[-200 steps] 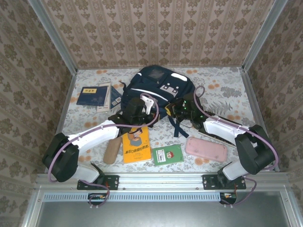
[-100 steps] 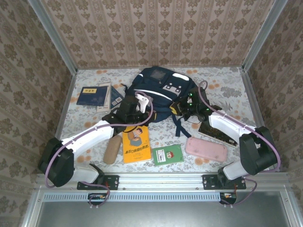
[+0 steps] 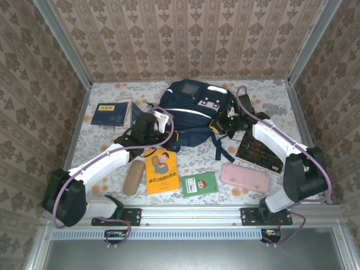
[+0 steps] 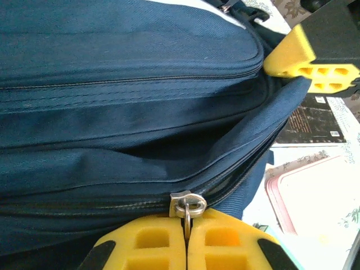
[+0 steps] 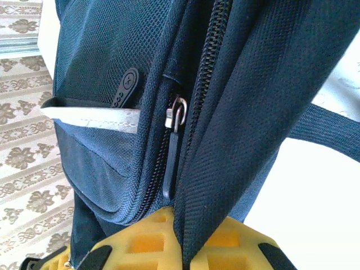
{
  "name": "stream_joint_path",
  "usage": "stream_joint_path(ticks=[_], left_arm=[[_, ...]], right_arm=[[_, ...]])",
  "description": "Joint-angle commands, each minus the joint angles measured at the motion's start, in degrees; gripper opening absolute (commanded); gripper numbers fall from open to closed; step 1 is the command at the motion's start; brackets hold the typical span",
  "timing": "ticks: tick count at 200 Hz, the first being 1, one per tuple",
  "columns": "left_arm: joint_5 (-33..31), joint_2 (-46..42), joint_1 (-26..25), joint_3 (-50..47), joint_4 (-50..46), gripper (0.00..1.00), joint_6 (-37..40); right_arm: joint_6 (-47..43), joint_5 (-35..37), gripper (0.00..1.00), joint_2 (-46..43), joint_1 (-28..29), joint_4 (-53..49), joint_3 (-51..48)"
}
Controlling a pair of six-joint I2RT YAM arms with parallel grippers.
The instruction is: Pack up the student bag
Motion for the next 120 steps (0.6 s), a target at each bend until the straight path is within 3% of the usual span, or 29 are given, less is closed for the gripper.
stream_joint_path(ticks=[1, 58, 69, 90, 120], left_arm=[[-3.20, -3.43, 3.57, -1.58, -2.03, 0.00, -0.42], [-3.81, -3.89, 4.90, -2.36, -7.37, 0.00, 2.93], [-2.90, -3.89, 4.90, -2.52, -6.80, 0.00, 2.80], [-0.12, -2.32, 3.43, -1.26, -4.41, 0.00, 1.69], [1.40, -0.05, -0.39, 0.59, 0.87, 0.00, -0.93]], right_arm=[[-9.09, 10.63, 0.00, 1.34, -4.47, -9.39, 3.49], [-10.59, 15.17, 0.06, 3.82, -9.84, -13.76, 8.70], [-10.81, 15.97, 0.17, 3.74, -9.77, -14.36, 10.00], [-11.37, 14.47, 0.50, 3.15, -8.66, -15.44, 11.77], [-9.68, 14.90, 0.63, -1.69, -6.28, -17.21, 10.74]])
